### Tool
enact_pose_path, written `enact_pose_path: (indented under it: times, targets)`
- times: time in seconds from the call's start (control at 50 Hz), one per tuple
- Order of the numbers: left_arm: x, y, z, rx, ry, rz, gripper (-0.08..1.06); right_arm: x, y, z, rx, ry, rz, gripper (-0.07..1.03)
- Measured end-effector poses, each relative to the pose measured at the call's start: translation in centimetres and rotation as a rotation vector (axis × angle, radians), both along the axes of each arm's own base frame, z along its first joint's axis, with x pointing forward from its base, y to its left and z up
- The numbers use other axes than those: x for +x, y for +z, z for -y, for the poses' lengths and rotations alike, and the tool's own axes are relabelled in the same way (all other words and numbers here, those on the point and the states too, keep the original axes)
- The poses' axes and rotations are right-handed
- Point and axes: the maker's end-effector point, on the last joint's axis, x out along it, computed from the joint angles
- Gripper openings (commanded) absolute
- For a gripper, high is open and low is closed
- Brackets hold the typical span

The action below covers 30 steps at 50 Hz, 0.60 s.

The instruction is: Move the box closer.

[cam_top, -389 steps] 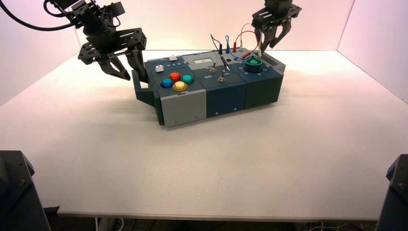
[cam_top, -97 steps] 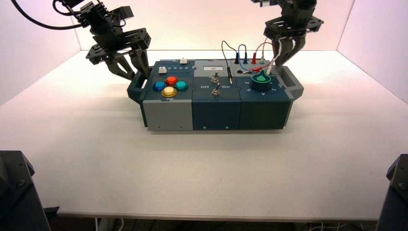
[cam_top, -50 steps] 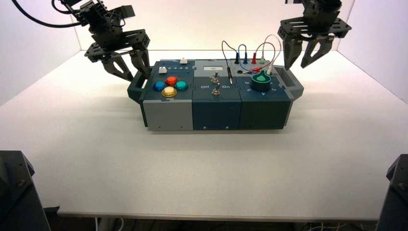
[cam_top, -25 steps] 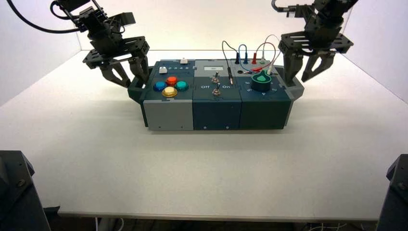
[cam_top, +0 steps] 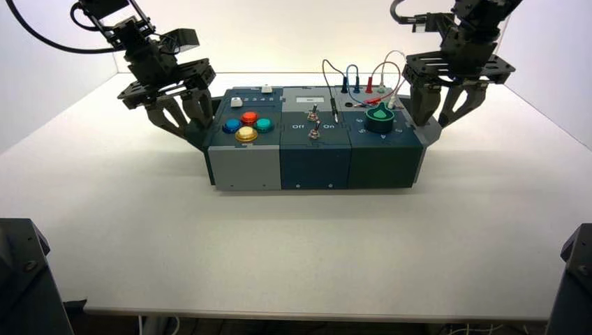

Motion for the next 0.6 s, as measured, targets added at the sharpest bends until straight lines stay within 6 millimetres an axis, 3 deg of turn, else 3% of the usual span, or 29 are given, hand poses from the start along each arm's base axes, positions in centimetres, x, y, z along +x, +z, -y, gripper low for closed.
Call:
enact_pose_path:
  times: [0.6]
  targets:
    - [-0.7,-0.1,0.0,0.002,-0.013,-0.018,0.58,-2.0,0.2,0.2,0.001,-0.009,-0.019,0.64]
